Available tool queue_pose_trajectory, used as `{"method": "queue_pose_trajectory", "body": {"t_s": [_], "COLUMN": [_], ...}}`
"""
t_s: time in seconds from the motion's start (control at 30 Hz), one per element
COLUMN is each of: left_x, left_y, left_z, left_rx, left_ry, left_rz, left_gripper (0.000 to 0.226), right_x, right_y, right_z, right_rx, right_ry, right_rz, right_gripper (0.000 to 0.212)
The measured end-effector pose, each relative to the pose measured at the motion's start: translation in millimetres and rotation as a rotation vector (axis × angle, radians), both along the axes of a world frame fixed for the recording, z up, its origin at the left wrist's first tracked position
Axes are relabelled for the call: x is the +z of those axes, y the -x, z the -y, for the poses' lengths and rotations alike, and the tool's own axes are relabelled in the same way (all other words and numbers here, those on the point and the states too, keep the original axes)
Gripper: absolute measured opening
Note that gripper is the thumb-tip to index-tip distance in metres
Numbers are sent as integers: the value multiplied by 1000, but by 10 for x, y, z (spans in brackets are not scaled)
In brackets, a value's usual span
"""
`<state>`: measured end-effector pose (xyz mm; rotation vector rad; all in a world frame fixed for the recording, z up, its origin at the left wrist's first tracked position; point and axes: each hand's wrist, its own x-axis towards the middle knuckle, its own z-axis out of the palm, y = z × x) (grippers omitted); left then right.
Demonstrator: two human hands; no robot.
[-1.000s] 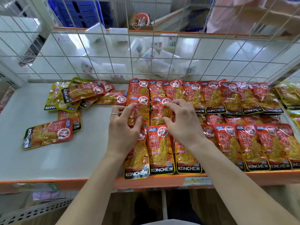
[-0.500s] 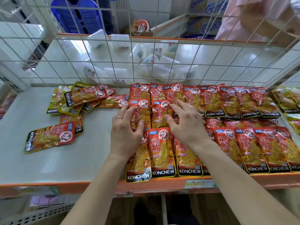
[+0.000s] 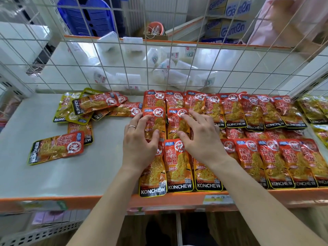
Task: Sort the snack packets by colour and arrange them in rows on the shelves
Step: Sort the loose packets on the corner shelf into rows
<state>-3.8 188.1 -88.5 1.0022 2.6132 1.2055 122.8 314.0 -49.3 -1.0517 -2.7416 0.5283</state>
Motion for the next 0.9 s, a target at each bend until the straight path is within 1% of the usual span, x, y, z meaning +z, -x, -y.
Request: {"method": "queue_pose_trajectory", "body": {"t_s": [0.47,0.63,0.8,0.9], "left_x": [-44,-31,75,161], "left_y": [6,-9,-10,-89], "left_z": [2,-6,-9,13], "left_rx": [-25,-27,-12,60], "left_ry": [-14,13,48,67], "left_rz": [-42,-47,-16,-62], "left_gripper": [47,47,44,39], "right_x": [-42,-35,30,111], "right_y": [135,124,78,7], "right_z": [51,51,-2,-55], "right_rx": [-52,-42,23,89], "right_ry": [-31,-22,15,16], "right_rz": [-2,-20,-74,-115], "right_gripper": [55,55,50,50]}}
